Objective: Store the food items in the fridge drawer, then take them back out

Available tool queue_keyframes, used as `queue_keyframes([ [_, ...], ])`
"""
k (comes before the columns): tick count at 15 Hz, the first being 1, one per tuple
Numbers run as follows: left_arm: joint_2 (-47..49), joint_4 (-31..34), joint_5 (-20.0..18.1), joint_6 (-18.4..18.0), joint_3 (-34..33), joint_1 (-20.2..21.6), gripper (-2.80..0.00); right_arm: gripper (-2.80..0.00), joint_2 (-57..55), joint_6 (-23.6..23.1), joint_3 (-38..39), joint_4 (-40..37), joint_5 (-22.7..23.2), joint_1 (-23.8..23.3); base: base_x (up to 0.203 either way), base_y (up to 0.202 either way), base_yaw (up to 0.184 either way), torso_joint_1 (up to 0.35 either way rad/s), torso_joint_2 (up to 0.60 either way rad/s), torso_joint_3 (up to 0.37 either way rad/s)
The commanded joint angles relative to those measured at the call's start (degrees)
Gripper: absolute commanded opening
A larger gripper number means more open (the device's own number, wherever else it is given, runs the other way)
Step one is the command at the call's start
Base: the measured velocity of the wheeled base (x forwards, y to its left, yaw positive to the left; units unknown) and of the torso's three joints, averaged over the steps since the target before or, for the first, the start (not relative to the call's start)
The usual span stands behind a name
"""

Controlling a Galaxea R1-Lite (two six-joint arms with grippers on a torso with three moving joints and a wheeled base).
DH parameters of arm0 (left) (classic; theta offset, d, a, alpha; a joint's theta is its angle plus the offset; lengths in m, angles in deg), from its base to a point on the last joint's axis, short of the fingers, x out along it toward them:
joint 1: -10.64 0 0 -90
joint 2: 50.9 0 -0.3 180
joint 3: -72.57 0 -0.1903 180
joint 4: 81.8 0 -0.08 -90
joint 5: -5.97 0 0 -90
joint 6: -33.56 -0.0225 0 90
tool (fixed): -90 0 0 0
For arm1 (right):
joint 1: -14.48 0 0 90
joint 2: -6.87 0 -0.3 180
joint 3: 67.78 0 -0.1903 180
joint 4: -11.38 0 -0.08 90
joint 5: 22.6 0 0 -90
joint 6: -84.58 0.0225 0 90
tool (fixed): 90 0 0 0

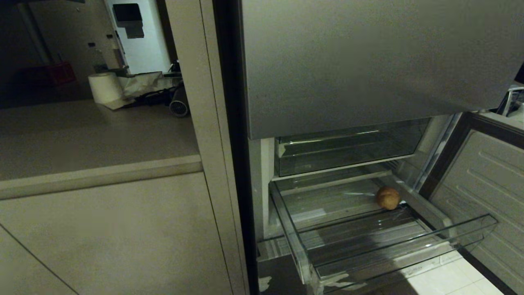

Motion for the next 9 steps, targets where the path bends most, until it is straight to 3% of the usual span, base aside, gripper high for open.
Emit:
queue_keyframes([
  [1,0.09,-0.02,0.01,0.01,0.00,0.00,-2.80,-2.80,-20.02,2.62,-5.30,0.14,-0.01,-0.09,0.000,0.000,0.000,0.000,0.00,0.000],
  [6,0.09,-0.02,0.01,0.01,0.00,0.00,-2.80,-2.80,-36.07,8.46,-7.00,10.25,-3.09,-0.33,0.000,0.000,0.000,0.000,0.00,0.000],
  [9,0.09,-0.02,0.01,0.01,0.00,0.00,-2.80,-2.80,-41.35,9.20,-6.15,17.29,-3.22,-0.03,0.000,0.000,0.000,0.000,0.00,0.000],
])
